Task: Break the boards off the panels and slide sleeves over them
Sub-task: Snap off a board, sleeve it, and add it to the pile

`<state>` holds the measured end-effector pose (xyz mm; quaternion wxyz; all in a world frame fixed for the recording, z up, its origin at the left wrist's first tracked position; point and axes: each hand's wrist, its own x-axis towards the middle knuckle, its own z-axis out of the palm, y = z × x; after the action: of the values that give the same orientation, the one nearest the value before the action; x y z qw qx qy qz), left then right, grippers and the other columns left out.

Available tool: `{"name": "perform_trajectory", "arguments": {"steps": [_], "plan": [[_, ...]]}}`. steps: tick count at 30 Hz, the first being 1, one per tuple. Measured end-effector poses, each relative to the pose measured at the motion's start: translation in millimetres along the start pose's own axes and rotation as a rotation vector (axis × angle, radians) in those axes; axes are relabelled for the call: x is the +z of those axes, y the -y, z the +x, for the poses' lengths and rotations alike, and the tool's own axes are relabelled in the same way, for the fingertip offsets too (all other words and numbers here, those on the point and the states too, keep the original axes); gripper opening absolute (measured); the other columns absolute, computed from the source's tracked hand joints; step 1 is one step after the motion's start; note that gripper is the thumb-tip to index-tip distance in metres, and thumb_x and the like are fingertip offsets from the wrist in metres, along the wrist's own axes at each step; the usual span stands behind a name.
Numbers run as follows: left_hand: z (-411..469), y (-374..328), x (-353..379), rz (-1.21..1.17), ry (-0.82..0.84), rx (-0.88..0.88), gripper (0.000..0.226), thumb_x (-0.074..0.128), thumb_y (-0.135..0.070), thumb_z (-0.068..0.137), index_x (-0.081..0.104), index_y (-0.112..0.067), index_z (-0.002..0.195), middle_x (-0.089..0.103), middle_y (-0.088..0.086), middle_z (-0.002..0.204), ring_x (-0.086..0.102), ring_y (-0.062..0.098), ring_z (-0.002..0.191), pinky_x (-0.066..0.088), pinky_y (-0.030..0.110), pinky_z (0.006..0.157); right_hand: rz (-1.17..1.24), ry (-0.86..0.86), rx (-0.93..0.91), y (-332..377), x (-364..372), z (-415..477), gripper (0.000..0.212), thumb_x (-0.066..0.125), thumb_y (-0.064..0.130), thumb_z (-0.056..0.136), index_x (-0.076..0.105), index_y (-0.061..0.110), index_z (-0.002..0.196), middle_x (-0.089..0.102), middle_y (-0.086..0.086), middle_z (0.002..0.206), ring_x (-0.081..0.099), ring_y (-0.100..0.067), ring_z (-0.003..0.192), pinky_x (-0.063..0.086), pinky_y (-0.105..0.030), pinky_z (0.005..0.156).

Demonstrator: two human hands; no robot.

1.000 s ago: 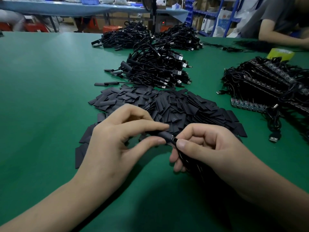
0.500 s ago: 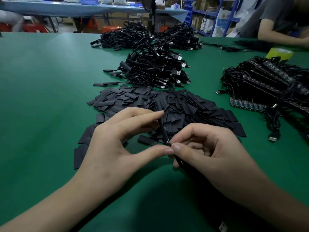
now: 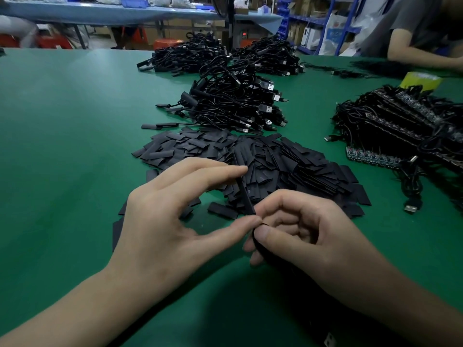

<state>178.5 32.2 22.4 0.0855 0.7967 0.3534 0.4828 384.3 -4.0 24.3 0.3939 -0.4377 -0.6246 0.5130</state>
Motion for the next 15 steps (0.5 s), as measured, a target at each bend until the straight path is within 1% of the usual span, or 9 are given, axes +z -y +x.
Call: {"name": "perform_trajectory", "arguments": {"steps": [1, 4, 6, 7, 9, 11, 13, 15], "plan": [[0.3, -0.4, -0.2, 0.004, -0.003, 0.005, 0.043, 0.085, -0.035, 0.077, 0.073, -0.016, 0.114, 0.07, -0.003, 0.109, 0.067, 0.011, 0.104, 0.053, 0.026, 0.087, -0.02, 0.011, -0.007, -0.3, 0.1, 0.1, 0.011, 0.069, 0.022, 0.089, 0.067, 0.021, 0.099, 0.077, -0.01, 0.089, 0.076, -0.025, 0.081, 0.062, -0.044, 0.081], [0.8, -0.6, -1.0, 0.013, -0.023, 0.01, 0.041, 0.085, -0.034, 0.077, 0.073, -0.015, 0.112, 0.07, -0.003, 0.108, 0.067, 0.01, 0.104, 0.051, 0.024, 0.089, -0.085, 0.055, -0.018, -1.0, 0.0, 0.0, 0.018, 0.072, 0.033, 0.087, 0.065, 0.03, 0.103, 0.077, -0.009, 0.091, 0.076, -0.025, 0.083, 0.058, -0.052, 0.084], [1.3, 0.3, -1.4, 0.012, -0.042, 0.002, 0.039, 0.084, -0.034, 0.077, 0.074, -0.016, 0.111, 0.07, -0.003, 0.107, 0.067, 0.011, 0.103, 0.05, 0.023, 0.09, -0.102, 0.064, -0.012, -1.8, -0.9, 0.3, 0.021, 0.073, 0.036, 0.085, 0.063, 0.034, 0.104, 0.077, -0.009, 0.092, 0.076, -0.025, 0.083, 0.057, -0.054, 0.084], [1.7, 1.3, -1.1, 0.004, -0.052, -0.011, 0.039, 0.084, -0.034, 0.078, 0.074, -0.016, 0.111, 0.07, -0.003, 0.107, 0.067, 0.011, 0.102, 0.05, 0.022, 0.09, -0.097, 0.068, -0.003, -1.8, -1.3, 0.9, 0.021, 0.073, 0.035, 0.085, 0.062, 0.034, 0.102, 0.077, -0.009, 0.091, 0.076, -0.025, 0.082, 0.058, -0.051, 0.082], [2.0, 4.2, -0.6, -0.03, -0.067, -0.051, 0.041, 0.084, -0.035, 0.077, 0.073, -0.016, 0.112, 0.07, -0.002, 0.106, 0.068, 0.014, 0.1, 0.052, 0.024, 0.09, -0.057, 0.094, 0.034, -1.9, -2.6, 2.5, 0.015, 0.073, 0.03, 0.087, 0.062, 0.032, 0.096, 0.077, -0.009, 0.091, 0.075, -0.025, 0.077, 0.058, -0.039, 0.076], [1.3, 7.8, 1.3, -0.078, -0.056, -0.103, 0.047, 0.083, -0.038, 0.078, 0.071, -0.017, 0.119, 0.07, -0.005, 0.108, 0.069, 0.015, 0.102, 0.054, 0.028, 0.091, -0.03, 0.094, 0.075, -0.5, -5.1, 3.9, 0.01, 0.071, 0.025, 0.09, 0.062, 0.028, 0.094, 0.078, -0.01, 0.089, 0.073, -0.023, 0.069, 0.057, -0.029, 0.069], [-0.2, 10.5, 3.8, -0.116, -0.034, -0.157, 0.057, 0.08, -0.042, 0.078, 0.066, -0.02, 0.129, 0.069, -0.009, 0.114, 0.068, 0.012, 0.107, 0.054, 0.03, 0.095, -0.064, 0.038, 0.088, 4.6, -10.7, 5.9, 0.008, 0.071, 0.021, 0.094, 0.064, 0.023, 0.096, 0.078, -0.01, 0.087, 0.07, -0.018, 0.062, 0.054, -0.023, 0.062], [-0.6, 12.5, 5.3, -0.149, -0.008, -0.211, 0.068, 0.079, -0.049, 0.077, 0.06, -0.022, 0.136, 0.066, -0.012, 0.122, 0.065, 0.008, 0.115, 0.052, 0.028, 0.099, -0.176, -0.073, 0.07, 15.1, -21.0, 13.2, 0.008, 0.07, 0.014, 0.095, 0.063, 0.018, 0.098, 0.078, -0.008, 0.085, 0.066, -0.016, 0.057, 0.052, -0.024, 0.057]]}}
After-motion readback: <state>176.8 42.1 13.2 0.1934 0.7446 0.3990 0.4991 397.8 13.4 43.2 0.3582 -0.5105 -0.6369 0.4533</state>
